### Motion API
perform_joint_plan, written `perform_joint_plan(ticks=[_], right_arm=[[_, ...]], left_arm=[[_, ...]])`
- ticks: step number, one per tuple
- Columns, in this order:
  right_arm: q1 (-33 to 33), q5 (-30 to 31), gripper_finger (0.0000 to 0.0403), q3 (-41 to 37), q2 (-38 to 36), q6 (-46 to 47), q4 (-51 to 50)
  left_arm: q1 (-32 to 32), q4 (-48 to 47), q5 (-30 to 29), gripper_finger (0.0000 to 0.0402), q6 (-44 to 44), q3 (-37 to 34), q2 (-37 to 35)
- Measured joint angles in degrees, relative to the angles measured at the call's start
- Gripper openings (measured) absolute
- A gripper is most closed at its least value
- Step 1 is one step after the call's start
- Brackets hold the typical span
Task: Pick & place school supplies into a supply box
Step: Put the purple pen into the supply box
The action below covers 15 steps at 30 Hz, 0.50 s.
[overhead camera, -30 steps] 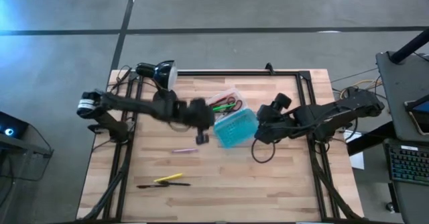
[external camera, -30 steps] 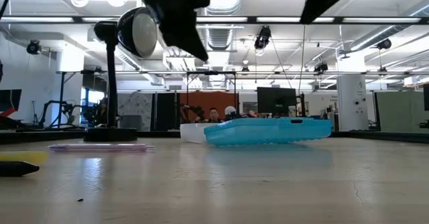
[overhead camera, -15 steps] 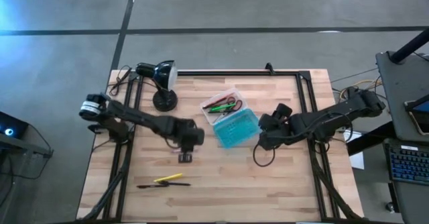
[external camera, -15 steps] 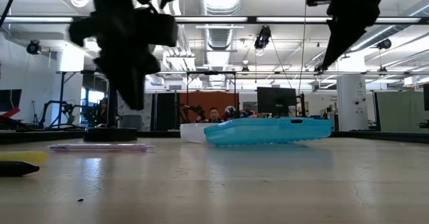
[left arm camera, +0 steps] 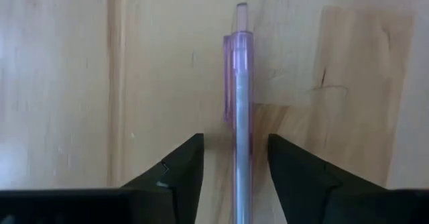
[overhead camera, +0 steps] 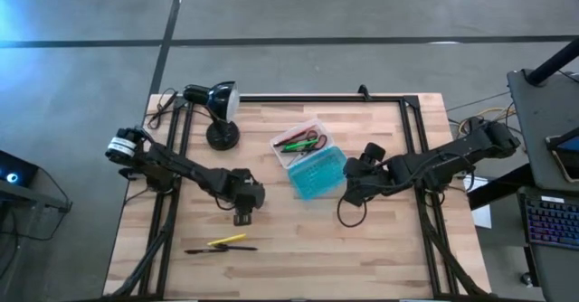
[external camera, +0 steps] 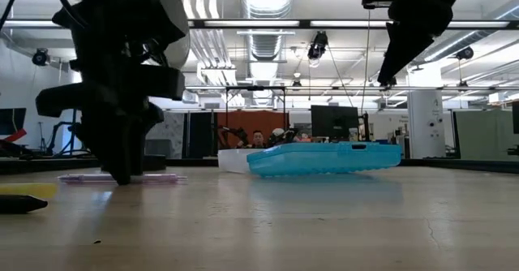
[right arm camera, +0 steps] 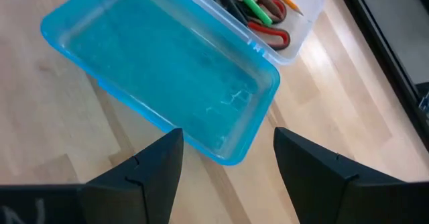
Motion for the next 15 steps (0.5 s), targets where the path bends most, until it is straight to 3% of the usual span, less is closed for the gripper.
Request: perform_joint_plan(ticks=[5, 12, 15], right_arm=[[0.05, 0.03, 0.0224, 0.34, 0.00, -0.14, -0.02], [0.04, 0.57, 0.0224, 0.12, 0.00, 0.76, 0.09], [0.04, 0.62, 0.0224, 0.10, 0.00, 0.80, 0.09]], left_arm=[[0.58, 4.74, 0.98, 0.0122, 0.49, -4.74, -0.26], [1.96, 10.79, 0.42, 0.0020, -0.11, -10.14, 0.65], [2.87, 11.20, 1.05, 0.0014, -3.50, -10.46, 0.94]])
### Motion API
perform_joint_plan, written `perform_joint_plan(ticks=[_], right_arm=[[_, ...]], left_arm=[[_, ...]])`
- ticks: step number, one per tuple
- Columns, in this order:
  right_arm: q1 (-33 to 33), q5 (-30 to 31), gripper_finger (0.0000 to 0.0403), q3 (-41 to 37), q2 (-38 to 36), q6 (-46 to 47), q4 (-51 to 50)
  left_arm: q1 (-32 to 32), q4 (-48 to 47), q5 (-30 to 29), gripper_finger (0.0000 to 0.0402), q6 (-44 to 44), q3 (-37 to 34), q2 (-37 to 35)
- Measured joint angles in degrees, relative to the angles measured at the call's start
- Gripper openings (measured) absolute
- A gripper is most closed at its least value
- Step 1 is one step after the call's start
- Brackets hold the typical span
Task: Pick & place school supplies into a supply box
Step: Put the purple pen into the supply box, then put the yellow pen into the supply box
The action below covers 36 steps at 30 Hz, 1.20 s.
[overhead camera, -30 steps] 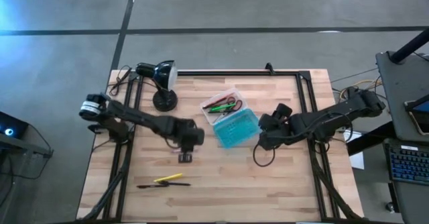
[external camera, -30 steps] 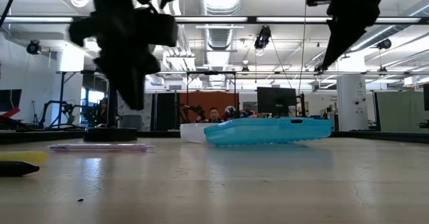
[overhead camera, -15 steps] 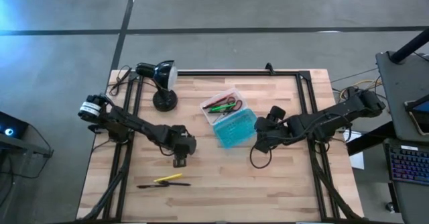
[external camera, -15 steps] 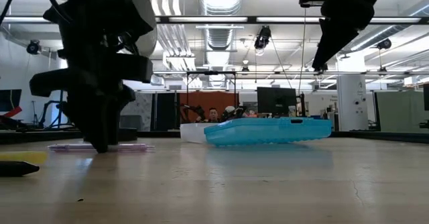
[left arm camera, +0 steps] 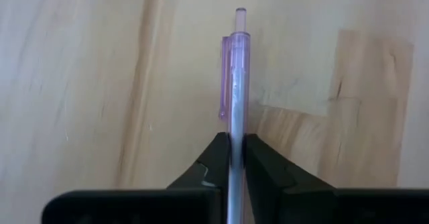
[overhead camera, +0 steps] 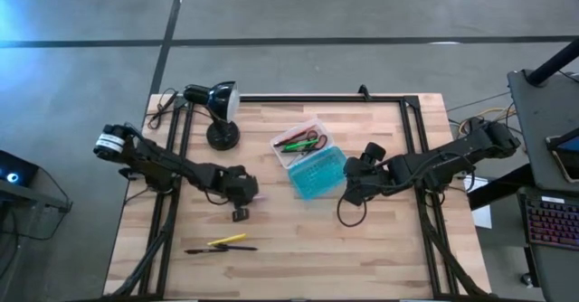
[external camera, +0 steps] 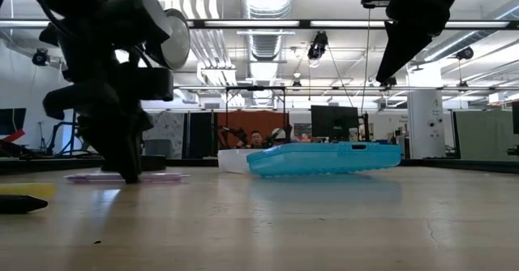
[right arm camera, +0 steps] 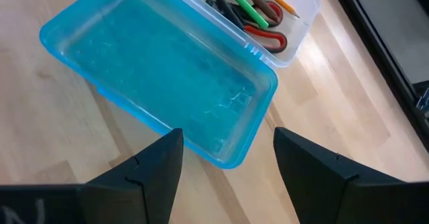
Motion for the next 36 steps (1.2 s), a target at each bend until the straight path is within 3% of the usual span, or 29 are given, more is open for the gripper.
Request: perform_joint_plan(ticks=[4, 9, 20, 29, 33, 36], right_arm=[[0.00, 0.00, 0.0224, 0.14, 0.00, 0.21, 0.02], [0.00, 0.19, 0.0224, 0.22, -0.02, 3.04, 0.03], [0.04, 3.10, 0.0224, 2.20, -0.13, 5.75, -0.79], [0.37, 4.35, 0.0224, 2.19, -2.36, 6.41, -3.93], [1.55, 4.35, 0.0224, 2.04, -3.77, 7.97, -6.11], [2.56, 4.37, 0.0224, 1.59, -4.53, 9.70, -7.14]], left_arm=[[1.23, 0.77, 0.91, 0.0012, -5.26, 1.90, -0.25], [3.20, 3.23, 0.45, 0.0011, -7.95, 9.62, -0.70], [11.07, 3.31, -1.94, 0.0011, 1.26, 28.74, -0.10], [25.07, -6.41, -2.18, 0.0012, 7.09, 44.79, 17.51], [27.13, -15.60, -2.39, 0.0052, 6.85, 52.09, 24.59], [26.74, -19.66, -2.44, 0.0088, 7.37, 55.47, 25.50]])
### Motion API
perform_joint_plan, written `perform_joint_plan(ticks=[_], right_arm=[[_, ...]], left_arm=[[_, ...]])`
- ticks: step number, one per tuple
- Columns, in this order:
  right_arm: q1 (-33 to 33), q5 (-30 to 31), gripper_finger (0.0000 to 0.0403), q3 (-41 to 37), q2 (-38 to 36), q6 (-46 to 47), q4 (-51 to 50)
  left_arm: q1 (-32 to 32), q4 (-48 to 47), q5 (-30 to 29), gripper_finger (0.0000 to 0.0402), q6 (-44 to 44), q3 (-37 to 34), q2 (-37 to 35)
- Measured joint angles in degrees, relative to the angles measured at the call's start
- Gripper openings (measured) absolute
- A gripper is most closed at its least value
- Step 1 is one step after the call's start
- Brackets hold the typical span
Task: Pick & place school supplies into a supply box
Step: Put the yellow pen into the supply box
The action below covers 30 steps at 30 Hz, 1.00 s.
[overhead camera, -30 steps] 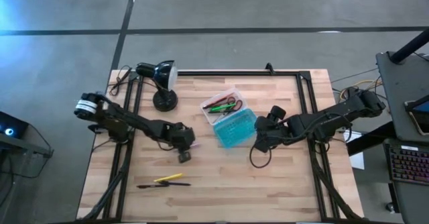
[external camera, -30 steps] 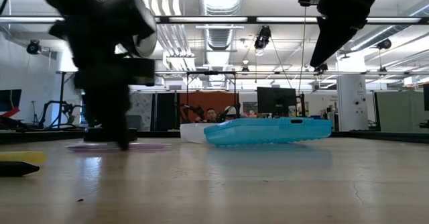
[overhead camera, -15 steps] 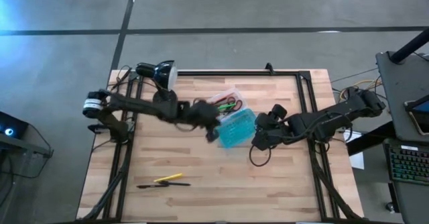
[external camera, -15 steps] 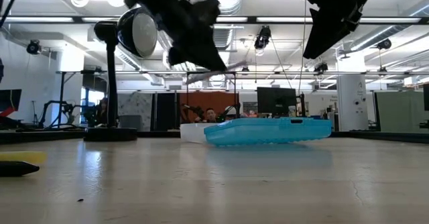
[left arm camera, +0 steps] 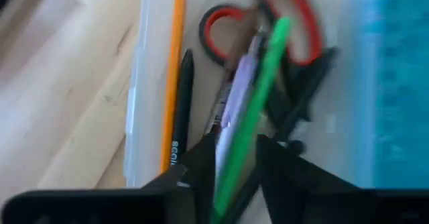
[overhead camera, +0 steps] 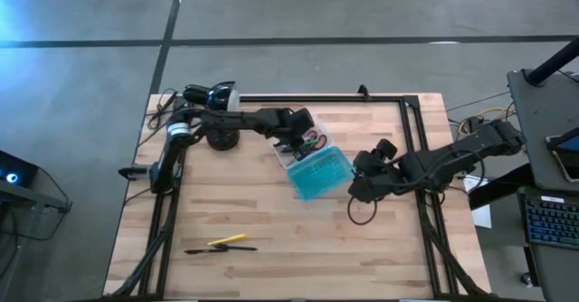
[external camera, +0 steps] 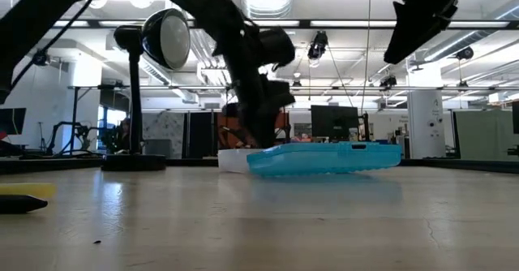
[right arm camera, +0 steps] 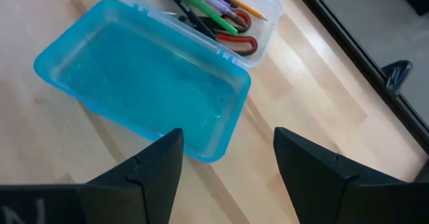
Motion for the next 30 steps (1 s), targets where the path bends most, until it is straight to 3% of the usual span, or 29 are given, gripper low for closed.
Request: perform_joint_plan(ticks=[4, 9, 13, 18, 24, 30], right_arm=[[0.99, 0.04, 0.0224, -1.08, -0.26, 0.56, -0.28], [1.06, -0.03, 0.0224, -3.19, -0.25, 0.38, -0.17], [0.98, -0.07, 0.0224, -4.69, -0.25, -2.24, 1.90], [0.61, -3.13, 0.0224, -6.45, -0.24, -9.06, 12.85], [-0.05, -5.01, 0.0224, -5.24, 3.37, -14.31, 22.15], [-0.20, -7.22, 0.0224, -1.22, 10.15, -14.31, 21.82]], left_arm=[[-3.10, -2.91, 1.06, 0.0114, 3.15, 0.34, -4.91], [-11.30, -6.53, 5.80, 0.0118, 7.72, -5.32, -19.55], [-19.76, -6.75, 5.74, 0.0118, -1.90, -17.45, -29.42], [-33.45, -2.70, 4.67, 0.0119, -18.97, -33.55, -38.30], [-50.22, 5.52, -0.33, 0.0119, -29.45, -43.68, -39.92], [-56.95, 7.70, -3.75, 0.0120, -37.68, -44.82, -35.60]])
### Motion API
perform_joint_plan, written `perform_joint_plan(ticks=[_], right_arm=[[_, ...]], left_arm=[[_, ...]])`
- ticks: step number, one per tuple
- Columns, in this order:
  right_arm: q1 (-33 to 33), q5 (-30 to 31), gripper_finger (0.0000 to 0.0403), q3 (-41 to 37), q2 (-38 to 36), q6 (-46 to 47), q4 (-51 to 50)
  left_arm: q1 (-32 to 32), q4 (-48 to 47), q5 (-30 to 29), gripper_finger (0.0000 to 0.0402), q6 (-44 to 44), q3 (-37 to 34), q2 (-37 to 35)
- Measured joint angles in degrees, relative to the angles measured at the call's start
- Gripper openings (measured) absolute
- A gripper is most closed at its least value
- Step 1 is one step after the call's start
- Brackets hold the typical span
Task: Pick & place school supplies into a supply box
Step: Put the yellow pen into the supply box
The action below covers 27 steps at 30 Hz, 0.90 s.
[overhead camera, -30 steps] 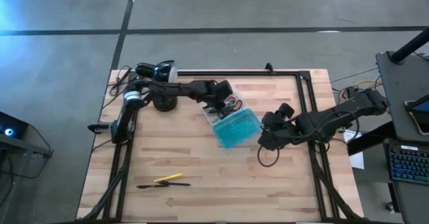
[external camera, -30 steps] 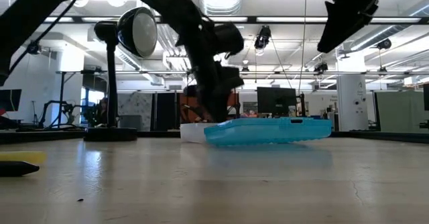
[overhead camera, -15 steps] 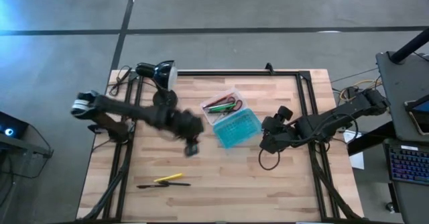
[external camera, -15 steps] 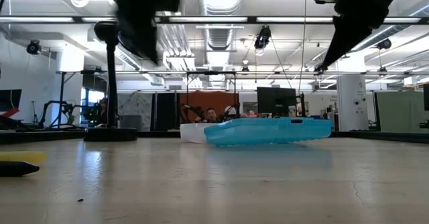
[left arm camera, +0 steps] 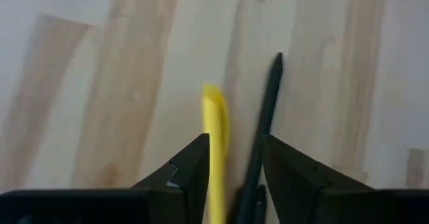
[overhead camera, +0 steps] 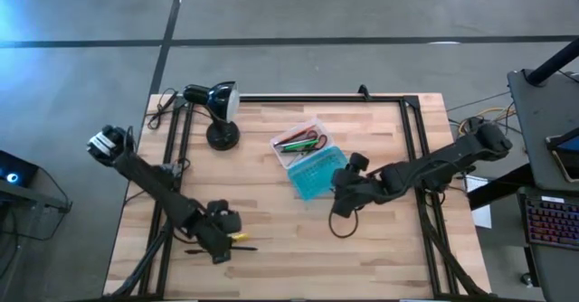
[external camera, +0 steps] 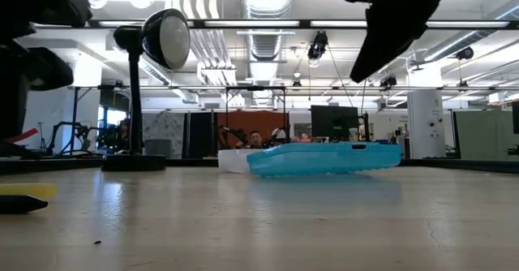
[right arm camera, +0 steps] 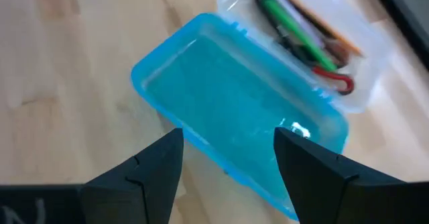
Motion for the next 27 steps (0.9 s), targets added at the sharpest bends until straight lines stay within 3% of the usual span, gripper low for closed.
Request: perform_joint_plan(ticks=[15, 22, 24, 27], right_arm=[[0.00, -0.78, 0.0224, 11.43, 11.35, 0.63, -2.46], [0.00, 1.01, 0.0224, 11.82, 10.11, 3.83, -5.38], [0.00, 1.60, 0.0224, 11.82, 9.24, 5.24, -7.35], [0.00, 1.39, 0.0224, 11.57, 8.02, 7.13, -9.38]], left_arm=[[-0.20, -0.71, -2.67, 0.0115, -3.80, 0.24, 15.37], [2.84, -0.98, -3.73, 0.0025, -0.71, 0.24, 17.59], [4.59, -0.28, -7.57, 0.0022, 0.93, 0.11, 17.58], [7.49, 0.57, -8.55, 0.0022, 2.21, 0.04, 15.54]])
